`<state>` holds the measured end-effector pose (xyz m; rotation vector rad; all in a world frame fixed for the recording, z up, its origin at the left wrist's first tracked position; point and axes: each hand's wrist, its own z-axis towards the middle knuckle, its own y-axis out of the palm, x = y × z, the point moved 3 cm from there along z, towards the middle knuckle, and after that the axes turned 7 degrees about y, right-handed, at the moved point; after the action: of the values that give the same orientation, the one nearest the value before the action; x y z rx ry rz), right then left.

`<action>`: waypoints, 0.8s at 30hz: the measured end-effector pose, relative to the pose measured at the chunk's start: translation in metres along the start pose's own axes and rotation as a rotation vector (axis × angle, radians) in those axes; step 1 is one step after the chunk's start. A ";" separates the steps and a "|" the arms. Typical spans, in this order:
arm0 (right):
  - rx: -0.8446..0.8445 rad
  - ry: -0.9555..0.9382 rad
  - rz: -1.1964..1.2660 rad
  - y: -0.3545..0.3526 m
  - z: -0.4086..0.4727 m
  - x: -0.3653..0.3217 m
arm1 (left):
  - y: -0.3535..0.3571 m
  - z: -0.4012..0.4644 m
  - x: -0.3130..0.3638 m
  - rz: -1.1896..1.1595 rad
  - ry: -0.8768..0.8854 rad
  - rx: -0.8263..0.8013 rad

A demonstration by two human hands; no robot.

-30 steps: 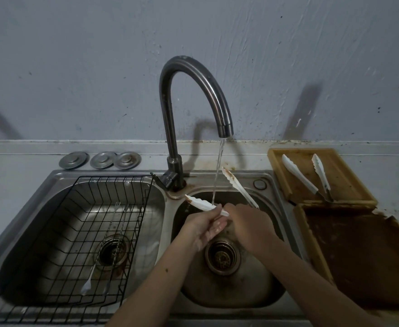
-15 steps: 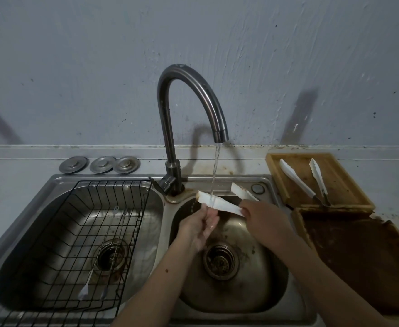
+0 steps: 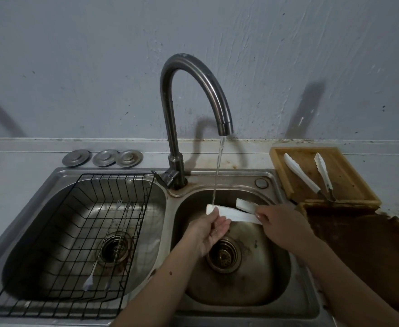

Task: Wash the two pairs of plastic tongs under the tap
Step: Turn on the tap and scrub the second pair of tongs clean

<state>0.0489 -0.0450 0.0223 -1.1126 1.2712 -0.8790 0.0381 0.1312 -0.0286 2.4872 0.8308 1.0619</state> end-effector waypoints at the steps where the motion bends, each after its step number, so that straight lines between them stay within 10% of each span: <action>1: -0.002 -0.011 0.008 0.000 0.000 0.000 | 0.000 0.001 0.000 -0.006 0.004 0.004; 24: 0.009 -0.045 0.116 -0.009 -0.005 -0.006 | -0.009 0.020 0.018 0.415 0.326 -0.114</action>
<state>0.0436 -0.0422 0.0327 -1.0354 1.2797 -0.7685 0.0594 0.1479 -0.0370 2.4827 0.3174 1.6345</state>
